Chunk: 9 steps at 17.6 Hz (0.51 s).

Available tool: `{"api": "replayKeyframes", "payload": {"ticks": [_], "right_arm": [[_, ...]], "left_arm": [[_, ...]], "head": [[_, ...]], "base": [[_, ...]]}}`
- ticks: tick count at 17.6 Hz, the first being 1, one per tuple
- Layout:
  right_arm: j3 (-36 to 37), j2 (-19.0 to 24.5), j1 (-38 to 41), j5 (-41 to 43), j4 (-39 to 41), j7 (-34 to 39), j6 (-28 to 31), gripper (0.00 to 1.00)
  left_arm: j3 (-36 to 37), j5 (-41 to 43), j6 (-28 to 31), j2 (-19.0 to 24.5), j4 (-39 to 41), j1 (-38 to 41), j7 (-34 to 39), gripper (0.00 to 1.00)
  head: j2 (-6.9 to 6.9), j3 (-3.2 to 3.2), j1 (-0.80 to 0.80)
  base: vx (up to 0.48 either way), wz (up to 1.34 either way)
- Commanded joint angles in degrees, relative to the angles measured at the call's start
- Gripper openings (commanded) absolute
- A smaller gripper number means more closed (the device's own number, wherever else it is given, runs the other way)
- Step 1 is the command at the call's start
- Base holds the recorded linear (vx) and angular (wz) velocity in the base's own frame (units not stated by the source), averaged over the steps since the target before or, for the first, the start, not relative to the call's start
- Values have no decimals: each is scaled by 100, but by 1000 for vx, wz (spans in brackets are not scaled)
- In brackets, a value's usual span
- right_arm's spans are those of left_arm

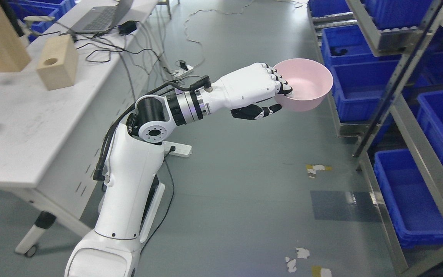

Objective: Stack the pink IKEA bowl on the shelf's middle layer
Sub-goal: 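Hold the bowl in the left hand while the robot turns to the rack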

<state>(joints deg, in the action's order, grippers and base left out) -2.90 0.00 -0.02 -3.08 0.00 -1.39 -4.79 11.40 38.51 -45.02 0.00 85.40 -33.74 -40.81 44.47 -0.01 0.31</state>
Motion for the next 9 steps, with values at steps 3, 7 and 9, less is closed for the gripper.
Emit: {"api": "replayKeyframes", "payload": {"ticks": [3, 7, 9], "right_arm": [[0, -100, 134, 0, 100, -10, 5, 100], [0, -100, 134, 0, 100, -10, 5, 100], [0, -100, 134, 0, 100, -10, 5, 100]], "left_arm": [[608, -274, 2, 100, 109, -1, 204, 6], [617, -414, 2, 100, 266, -1, 249, 6], [574, -424, 2, 100, 337, -1, 267, 6]], "head": [[0, 0, 0], [0, 0, 0], [0, 0, 0]], "base": [[133, -970], [82, -1604], [65, -1887]]}}
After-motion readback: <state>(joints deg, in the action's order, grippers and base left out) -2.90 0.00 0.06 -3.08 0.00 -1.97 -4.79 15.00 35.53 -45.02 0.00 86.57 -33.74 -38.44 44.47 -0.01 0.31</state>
